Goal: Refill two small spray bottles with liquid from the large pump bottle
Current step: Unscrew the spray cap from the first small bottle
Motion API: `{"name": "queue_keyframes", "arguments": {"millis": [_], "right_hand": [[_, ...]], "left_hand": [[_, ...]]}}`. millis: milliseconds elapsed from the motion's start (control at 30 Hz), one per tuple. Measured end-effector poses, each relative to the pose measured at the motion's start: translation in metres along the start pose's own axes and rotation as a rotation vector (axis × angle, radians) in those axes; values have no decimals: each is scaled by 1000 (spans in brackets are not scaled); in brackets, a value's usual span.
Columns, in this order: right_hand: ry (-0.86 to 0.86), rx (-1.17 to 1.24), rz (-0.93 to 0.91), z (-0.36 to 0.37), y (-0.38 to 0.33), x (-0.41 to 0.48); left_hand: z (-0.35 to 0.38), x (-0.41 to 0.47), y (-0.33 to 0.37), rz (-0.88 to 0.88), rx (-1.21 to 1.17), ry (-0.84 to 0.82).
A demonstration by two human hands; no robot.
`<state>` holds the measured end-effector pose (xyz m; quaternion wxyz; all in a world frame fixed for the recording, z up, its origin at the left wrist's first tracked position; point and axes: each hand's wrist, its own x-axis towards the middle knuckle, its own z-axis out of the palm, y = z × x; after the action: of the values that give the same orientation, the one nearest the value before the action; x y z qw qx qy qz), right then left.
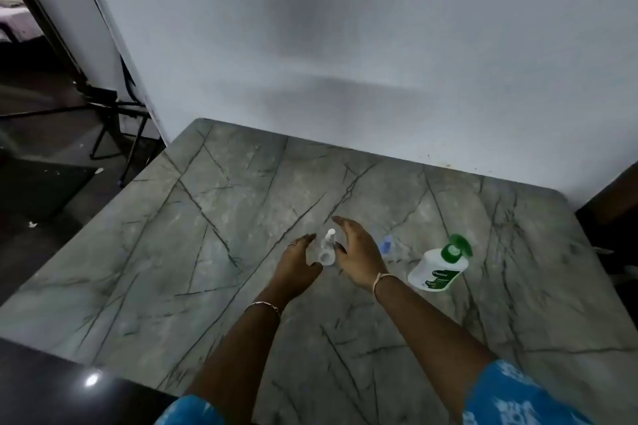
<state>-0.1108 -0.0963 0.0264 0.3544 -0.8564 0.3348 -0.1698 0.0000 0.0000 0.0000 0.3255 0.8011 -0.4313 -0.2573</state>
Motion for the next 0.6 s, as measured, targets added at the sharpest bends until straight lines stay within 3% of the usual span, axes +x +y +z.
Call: {"name": "queue_keyframes", "arguments": {"millis": [200,400,600], "right_hand": [[125,73,116,24,14,14],[231,111,137,36,25,18],[265,83,83,39,25,17]], "left_hand": [[19,16,-4,-86,-77,6],[40,28,-10,-93,-222,66],[49,37,-13,-117,-201,176]]}}
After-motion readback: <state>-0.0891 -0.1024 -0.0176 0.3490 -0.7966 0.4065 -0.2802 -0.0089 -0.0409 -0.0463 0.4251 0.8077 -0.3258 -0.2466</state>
